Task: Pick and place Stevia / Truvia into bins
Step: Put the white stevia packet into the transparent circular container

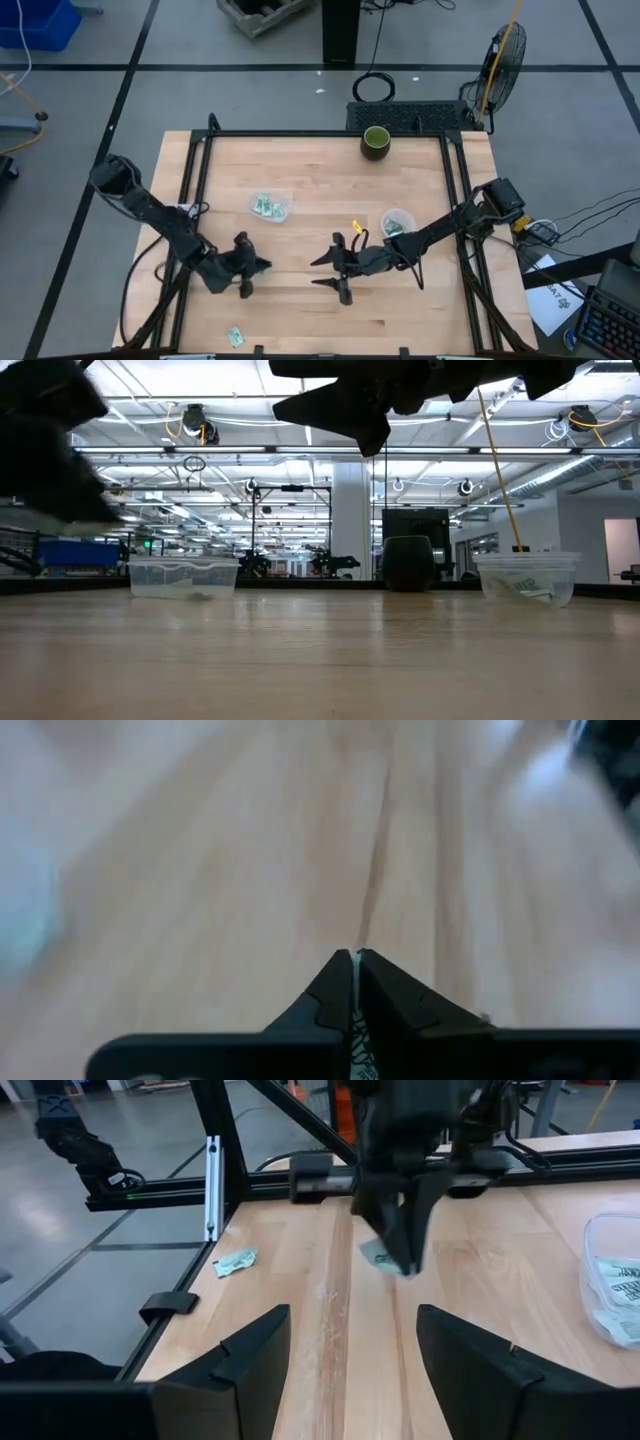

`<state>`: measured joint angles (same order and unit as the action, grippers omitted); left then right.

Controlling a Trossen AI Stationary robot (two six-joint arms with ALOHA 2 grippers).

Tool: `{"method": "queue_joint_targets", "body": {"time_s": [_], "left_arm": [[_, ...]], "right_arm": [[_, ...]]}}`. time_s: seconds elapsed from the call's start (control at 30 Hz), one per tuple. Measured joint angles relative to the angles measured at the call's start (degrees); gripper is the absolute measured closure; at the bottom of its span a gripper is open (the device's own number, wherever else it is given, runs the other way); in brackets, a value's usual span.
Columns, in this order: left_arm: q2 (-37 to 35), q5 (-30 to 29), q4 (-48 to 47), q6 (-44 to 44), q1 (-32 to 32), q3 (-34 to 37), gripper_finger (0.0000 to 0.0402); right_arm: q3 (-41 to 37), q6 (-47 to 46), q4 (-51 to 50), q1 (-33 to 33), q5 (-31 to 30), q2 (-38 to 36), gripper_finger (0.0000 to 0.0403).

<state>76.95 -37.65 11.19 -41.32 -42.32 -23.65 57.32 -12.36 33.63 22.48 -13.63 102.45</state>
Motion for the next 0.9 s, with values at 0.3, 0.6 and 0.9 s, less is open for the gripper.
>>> {"method": "queue_joint_targets", "body": {"time_s": [0.3, 0.6, 0.9], "left_arm": [[-0.09, 0.56, 25.07, 25.93, 9.48, -0.12, 0.0387], [-0.09, 2.55, 32.88, 36.86, 16.29, -0.14, 0.0377], [-0.11, 3.64, 36.1, 40.36, 18.15, -0.18, 0.0381]], "right_arm": [[0.0, -2.0, 0.83, -0.2, -1.84, 0.0, 0.0193], [0.04, -11.97, 2.48, -4.78, -6.27, 0.64, 0.0193], [0.16, -12.84, 9.48, -7.8, -3.26, 2.11, 0.0193]]}}
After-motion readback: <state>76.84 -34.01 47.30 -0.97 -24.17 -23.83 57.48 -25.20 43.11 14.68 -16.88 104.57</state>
